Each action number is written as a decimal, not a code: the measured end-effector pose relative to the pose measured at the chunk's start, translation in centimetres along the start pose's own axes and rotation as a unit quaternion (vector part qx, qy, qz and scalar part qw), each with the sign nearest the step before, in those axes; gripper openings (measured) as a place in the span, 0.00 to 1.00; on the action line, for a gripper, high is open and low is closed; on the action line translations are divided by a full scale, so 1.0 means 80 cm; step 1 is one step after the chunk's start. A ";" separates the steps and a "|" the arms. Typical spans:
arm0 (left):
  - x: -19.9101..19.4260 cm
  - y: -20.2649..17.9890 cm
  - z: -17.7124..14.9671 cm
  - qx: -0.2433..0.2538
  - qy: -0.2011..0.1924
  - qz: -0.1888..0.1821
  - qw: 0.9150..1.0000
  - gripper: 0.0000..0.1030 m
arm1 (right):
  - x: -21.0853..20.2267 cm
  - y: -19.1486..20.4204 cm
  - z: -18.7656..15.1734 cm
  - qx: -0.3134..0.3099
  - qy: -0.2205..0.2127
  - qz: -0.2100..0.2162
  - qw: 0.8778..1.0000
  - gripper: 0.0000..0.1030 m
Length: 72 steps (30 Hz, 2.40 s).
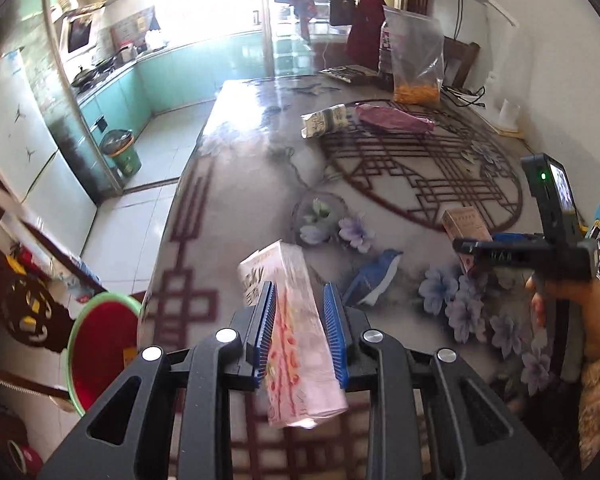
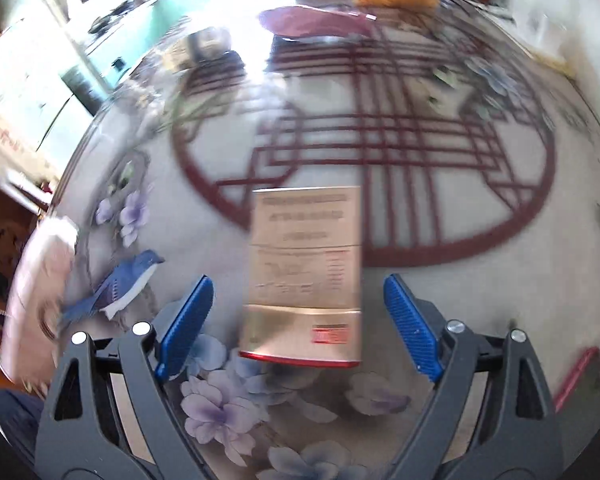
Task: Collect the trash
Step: 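Carry the snack box and cigarette box over the red bucket with both tools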
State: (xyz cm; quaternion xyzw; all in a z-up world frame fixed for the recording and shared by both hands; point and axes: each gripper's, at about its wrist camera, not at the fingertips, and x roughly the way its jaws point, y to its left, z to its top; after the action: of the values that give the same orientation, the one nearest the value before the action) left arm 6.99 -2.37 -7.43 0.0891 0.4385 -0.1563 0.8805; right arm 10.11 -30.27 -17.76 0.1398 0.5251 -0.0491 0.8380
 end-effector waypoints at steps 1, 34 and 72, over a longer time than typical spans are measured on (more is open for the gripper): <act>-0.001 0.006 -0.006 -0.013 0.002 -0.010 1.000 0.22 | 0.000 -0.003 0.001 0.005 0.004 -0.004 1.000 0.79; 0.034 0.071 -0.055 -0.132 0.025 -0.050 0.990 0.43 | -0.120 0.113 -0.047 -0.121 -0.073 -0.003 0.990 0.51; -0.056 0.284 -0.150 -0.287 -0.030 0.048 0.956 0.40 | -0.107 0.361 -0.094 -0.278 -0.038 0.084 0.956 0.51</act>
State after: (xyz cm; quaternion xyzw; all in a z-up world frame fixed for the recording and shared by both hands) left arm 3.55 23.27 -10.55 -0.1509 0.4331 0.0158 0.8885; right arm 6.41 -1.04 -7.95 -0.0570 0.4719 0.1644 0.8643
